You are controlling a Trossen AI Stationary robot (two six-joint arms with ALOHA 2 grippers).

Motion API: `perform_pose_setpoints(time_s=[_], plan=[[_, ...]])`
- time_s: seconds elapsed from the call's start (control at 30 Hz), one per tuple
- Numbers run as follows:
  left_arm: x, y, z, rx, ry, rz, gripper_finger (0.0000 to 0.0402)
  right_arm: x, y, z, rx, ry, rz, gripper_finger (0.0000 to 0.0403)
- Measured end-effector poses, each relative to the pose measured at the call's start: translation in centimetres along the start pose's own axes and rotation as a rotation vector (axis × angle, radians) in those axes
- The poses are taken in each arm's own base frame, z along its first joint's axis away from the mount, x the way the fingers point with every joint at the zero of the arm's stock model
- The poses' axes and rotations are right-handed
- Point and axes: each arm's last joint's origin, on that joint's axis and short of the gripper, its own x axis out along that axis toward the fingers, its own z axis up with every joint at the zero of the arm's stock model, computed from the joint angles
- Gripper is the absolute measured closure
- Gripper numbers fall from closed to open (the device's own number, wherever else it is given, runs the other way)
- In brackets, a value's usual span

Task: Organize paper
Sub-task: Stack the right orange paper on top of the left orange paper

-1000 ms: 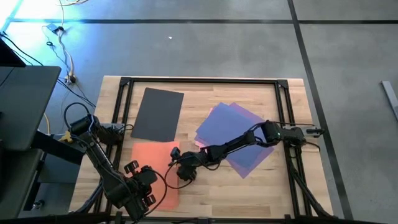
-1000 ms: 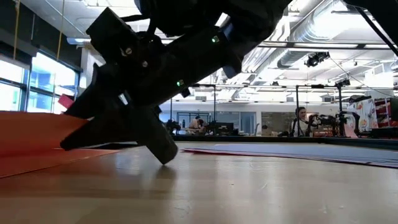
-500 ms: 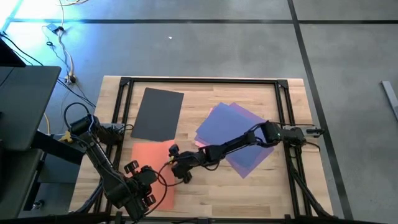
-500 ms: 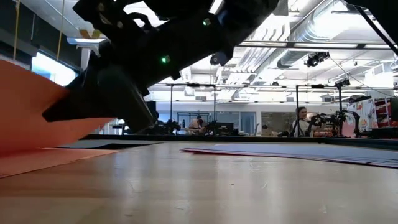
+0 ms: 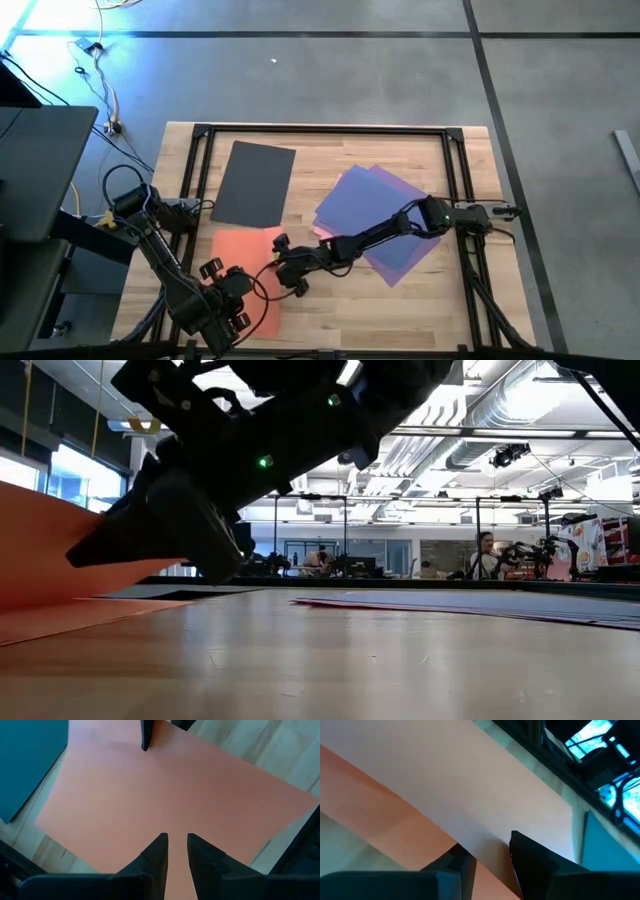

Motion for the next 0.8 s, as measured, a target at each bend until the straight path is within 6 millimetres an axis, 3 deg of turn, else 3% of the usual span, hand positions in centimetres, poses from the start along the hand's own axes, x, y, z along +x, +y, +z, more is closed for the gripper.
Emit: perform_pose_setpoints(time_s=[0.43,0.8], plan=[[0.0,0.01,0.01,0.001,-0.005,0.001,0.0349,-0.02,-0.28,0.59,0.096,-0.061,-0.03,0.0302],[0.0,0.01,0.02,0.001,-0.007,0.001,0.0349,0.53,0.05,0.04,0.051,-0.058,-0.056,0.028]])
